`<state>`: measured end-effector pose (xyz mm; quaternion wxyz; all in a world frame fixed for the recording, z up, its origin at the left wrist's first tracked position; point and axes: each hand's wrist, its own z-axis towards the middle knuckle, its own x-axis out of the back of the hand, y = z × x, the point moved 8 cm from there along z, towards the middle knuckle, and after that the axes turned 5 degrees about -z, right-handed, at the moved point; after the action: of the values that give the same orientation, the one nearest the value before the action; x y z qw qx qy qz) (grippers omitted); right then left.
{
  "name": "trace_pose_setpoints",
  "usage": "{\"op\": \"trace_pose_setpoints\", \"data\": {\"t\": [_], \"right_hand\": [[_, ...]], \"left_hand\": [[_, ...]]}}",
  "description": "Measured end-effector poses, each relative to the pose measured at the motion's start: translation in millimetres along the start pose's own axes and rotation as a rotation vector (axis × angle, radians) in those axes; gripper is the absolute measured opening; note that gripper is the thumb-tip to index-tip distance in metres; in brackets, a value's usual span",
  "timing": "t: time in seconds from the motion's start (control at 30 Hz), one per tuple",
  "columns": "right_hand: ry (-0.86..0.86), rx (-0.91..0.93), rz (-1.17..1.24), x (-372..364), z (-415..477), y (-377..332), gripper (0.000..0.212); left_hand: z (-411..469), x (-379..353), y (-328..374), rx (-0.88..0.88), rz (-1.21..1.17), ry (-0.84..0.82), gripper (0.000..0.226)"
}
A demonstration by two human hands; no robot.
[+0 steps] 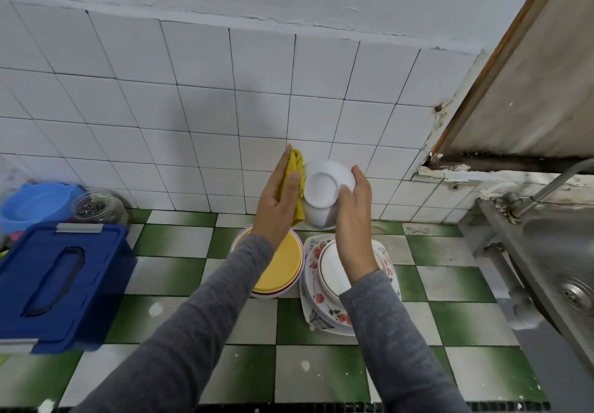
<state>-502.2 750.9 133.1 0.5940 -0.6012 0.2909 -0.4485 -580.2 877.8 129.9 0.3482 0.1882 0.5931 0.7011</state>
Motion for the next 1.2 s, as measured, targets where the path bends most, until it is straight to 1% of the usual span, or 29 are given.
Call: {"op": "trace_pose_setpoints", "data": {"t": [0.07, 0.17, 0.23, 0.3, 0.4, 0.53, 0.73, 0.83, 0.97, 1.2], "right_hand": [[-0.063, 0.071, -0.101, -5.9, 0.1, 1.1, 0.069], [-0.096, 0.178, -0.242, -10.1, 1.1, 0.9, 0.076], [-0.111, 0.296, -0.35, -12.0, 0.0, -3.7, 0.081], [-0.133, 0.402, -0.446, -14.2, -2.1, -4.6, 0.091], [-0.156, 0.487, -0.496, -14.8, -3.3, -2.4, 0.103], [-0.234, 0.544, -0.543, -17.3, -4.3, -2.3, 0.106], [-0.281, 0.549, -0.59, -16.5, -9.4, -1.0, 0.104], [-0.226, 0.535, -0.596, -13.0, -16.4, 4.0, 0.101], [-0.154, 0.477, -0.53, -2.4, -28.7, 15.1, 0.1], [0.027, 0.333, -0.467, 47.9, -50.2, 33.9, 0.097]], "left_hand": [[0.7, 1.0, 1.2, 0.0, 0.014, -0.006, 0.046], [0.8, 2.7, -0.2, 0.023, 0.022, -0.013, 0.047], [0.1, 4.7, -2.0, 0.04, 0.013, -0.012, 0.047], [-0.5, 5.9, -3.9, 0.061, 0.005, -0.022, 0.047], [-0.5, 10.2, -6.4, 0.082, 0.001, -0.027, 0.047], [-0.8, 14.0, -10.4, 0.111, 0.0, -0.053, 0.047], [-5.6, 23.9, -19.6, 0.154, 0.023, -0.051, 0.047], [-9.0, 27.8, -23.4, 0.167, 0.052, -0.065, 0.049], [-11.0, 26.3, -23.3, 0.152, 0.079, -0.124, 0.05], [-24.8, -6.3, -27.9, 0.141, 0.105, -0.258, 0.048]]}}
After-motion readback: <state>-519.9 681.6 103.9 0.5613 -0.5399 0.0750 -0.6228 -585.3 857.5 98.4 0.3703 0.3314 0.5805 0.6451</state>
